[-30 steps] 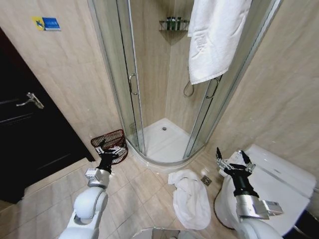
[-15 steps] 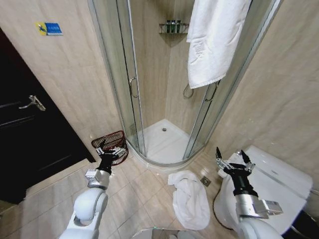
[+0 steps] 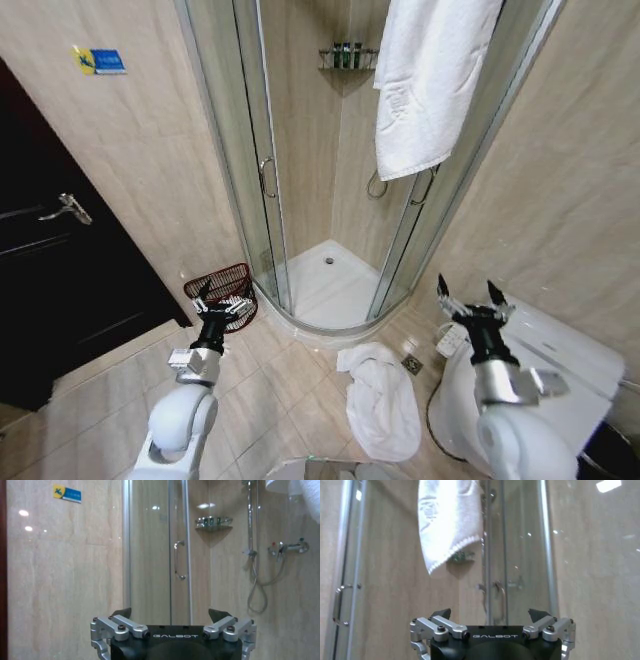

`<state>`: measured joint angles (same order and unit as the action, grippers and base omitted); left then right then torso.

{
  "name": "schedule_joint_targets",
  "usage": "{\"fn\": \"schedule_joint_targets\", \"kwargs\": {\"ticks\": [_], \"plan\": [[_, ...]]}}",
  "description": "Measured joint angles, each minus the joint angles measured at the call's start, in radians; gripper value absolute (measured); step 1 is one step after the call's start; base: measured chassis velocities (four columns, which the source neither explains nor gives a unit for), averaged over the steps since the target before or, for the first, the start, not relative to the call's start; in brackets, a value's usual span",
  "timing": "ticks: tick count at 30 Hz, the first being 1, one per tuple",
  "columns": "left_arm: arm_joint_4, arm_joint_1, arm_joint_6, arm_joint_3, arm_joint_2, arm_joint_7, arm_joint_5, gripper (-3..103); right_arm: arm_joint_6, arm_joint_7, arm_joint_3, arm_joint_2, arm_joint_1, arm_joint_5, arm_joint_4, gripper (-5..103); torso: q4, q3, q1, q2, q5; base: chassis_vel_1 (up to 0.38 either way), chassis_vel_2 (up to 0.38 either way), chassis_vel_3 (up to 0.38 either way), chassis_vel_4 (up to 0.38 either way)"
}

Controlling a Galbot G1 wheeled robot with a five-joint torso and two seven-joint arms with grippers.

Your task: Discard the used towel into the hamper.

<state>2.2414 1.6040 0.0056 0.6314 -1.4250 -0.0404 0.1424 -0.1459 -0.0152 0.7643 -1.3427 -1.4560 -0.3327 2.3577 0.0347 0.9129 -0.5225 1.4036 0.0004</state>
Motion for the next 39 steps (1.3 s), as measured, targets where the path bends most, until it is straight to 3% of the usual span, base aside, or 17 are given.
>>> {"fn": "schedule_joint_targets", "kwargs": {"ticks": [5, 11, 23, 27, 39], "plan": [[-0.052, -0.048, 0.001, -0.022, 0.034, 0.009, -0.002, 100, -0.014, -0.069, 0.016, 0.113, 0.115, -0.066, -0.025, 100, -0.0007, -0.002, 0.002, -0.003, -0.0002, 0.0, 0.0, 0.0, 0.0], [-0.081, -0.014, -0.013, 0.0, 0.028, 0.016, -0.001, 100, -0.001, -0.082, -0.001, 0.219, 0.302, -0.131, -0.144, 100, -0.0001, -0.003, 0.002, -0.005, -0.0002, 0.0, 0.0, 0.0, 0.0], [-0.091, 0.018, -0.1, 0.004, 0.012, 0.011, -0.005, 100, -0.005, -0.066, -0.095, 0.303, 0.499, -0.186, -0.27, 100, -0.0003, -0.004, 0.004, -0.008, -0.0003, 0.0, 0.0, 0.0, 0.0], [-0.092, 0.019, -0.11, 0.004, 0.028, -0.009, -0.008, 100, -0.002, -0.065, -0.17, 0.366, 0.657, -0.213, -0.339, 100, -0.0003, -0.005, 0.004, -0.009, -0.0008, 0.0, 0.0, 0.0, 0.0], [-0.117, -0.005, -0.162, 0.016, 0.014, -0.01, -0.059, 100, -0.055, -0.081, -0.309, 0.434, 1.028, -0.237, -0.465, 100, -0.0003, -0.006, 0.005, -0.01, -0.0004, 0.0, 0.0, 0.0, 0.0]]}}
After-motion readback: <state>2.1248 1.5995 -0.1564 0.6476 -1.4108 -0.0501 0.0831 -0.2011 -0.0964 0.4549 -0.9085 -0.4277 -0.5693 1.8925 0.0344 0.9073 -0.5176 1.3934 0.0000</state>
